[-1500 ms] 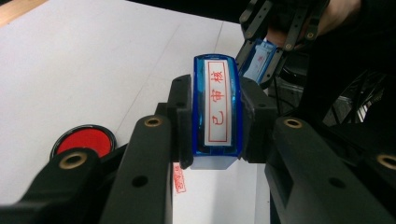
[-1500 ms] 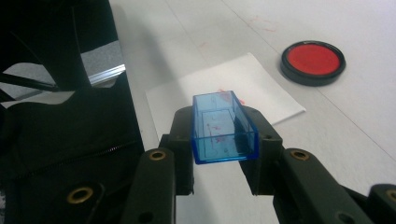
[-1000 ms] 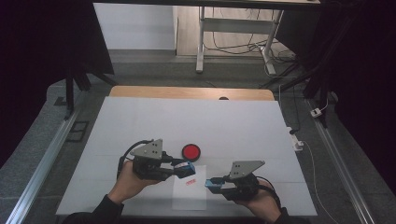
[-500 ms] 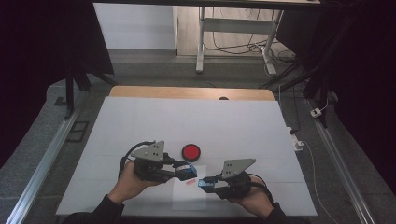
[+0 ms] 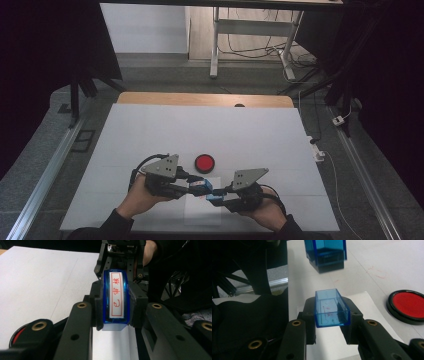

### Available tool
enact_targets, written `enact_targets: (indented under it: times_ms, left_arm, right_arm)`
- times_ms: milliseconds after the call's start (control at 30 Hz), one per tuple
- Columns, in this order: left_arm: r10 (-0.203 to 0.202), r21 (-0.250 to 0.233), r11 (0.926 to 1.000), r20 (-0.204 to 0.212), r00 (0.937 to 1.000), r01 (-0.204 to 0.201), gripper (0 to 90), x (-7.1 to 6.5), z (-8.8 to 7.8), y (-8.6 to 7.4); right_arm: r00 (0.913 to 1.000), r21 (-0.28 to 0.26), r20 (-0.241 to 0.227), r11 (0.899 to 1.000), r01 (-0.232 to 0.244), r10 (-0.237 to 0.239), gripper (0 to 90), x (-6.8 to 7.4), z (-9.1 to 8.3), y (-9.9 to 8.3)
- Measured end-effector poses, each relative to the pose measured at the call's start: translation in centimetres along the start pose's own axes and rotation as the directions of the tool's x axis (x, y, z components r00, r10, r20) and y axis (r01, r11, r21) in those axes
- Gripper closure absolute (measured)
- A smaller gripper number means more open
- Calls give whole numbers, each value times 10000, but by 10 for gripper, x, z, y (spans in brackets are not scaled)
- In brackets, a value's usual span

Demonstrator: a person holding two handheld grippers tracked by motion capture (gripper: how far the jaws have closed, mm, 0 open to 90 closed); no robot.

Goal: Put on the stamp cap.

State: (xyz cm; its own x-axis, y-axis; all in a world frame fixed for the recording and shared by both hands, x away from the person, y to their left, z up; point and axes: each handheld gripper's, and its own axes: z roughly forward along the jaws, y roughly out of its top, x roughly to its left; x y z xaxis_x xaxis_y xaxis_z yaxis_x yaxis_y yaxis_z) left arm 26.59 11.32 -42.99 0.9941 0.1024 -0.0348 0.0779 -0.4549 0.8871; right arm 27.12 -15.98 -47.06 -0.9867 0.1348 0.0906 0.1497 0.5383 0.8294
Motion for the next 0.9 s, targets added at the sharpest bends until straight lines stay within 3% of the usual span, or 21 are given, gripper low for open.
enact_targets:
  times_ms: [167, 900]
  left_arm:
    - [292, 29, 9996, 69, 9996, -292, 698, -2, 2, 1]
    - [529, -62, 9986, 430, 9977, -527, 699, -3, 4, 0]
  right_arm:
    - [9998, -38, -145, 9999, 132, -132, 688, 2, 5, 4]
    - [9977, -390, -562, 9986, 364, -385, 690, 4, 13, 12]
